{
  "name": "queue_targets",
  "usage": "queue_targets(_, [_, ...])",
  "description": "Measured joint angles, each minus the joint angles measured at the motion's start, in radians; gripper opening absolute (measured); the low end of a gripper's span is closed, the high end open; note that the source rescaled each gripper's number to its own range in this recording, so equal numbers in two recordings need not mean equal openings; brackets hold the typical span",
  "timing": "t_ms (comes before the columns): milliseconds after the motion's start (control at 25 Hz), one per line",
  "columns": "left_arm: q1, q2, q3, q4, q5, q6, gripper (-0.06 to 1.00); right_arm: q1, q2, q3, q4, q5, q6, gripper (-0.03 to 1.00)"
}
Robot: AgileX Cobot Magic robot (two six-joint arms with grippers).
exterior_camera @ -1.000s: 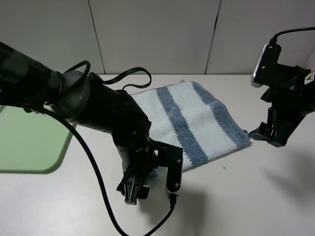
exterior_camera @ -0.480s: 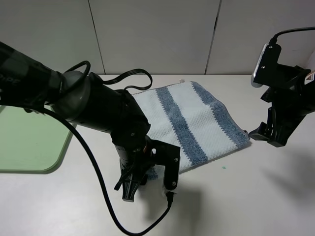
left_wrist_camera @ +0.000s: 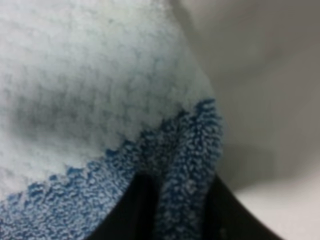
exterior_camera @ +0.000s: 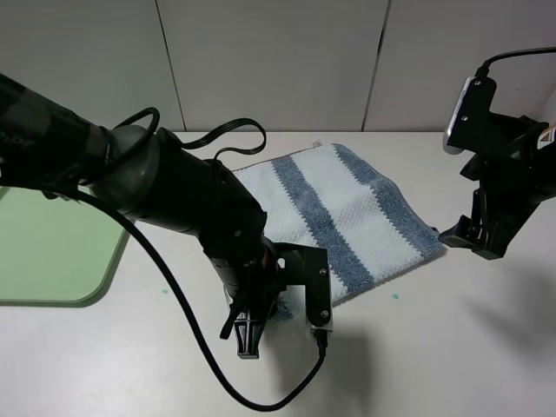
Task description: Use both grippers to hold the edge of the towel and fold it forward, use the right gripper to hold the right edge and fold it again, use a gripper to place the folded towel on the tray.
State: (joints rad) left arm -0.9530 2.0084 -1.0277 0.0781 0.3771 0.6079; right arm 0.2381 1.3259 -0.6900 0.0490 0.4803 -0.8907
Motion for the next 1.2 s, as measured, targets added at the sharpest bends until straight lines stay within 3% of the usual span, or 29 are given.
queue_targets(160, [0.0, 0.0, 0.0, -0.001, 0.0, 0.0, 0.01, 0.0, 0.0, 0.0, -0.004, 0.0, -0.001, 1.0])
queue_targets(1200, [0.0, 0.0, 0.0, -0.006, -0.009, 0.0, 0.01, 0.0, 0.0, 0.0, -0.006, 0.001, -0.003, 1.0])
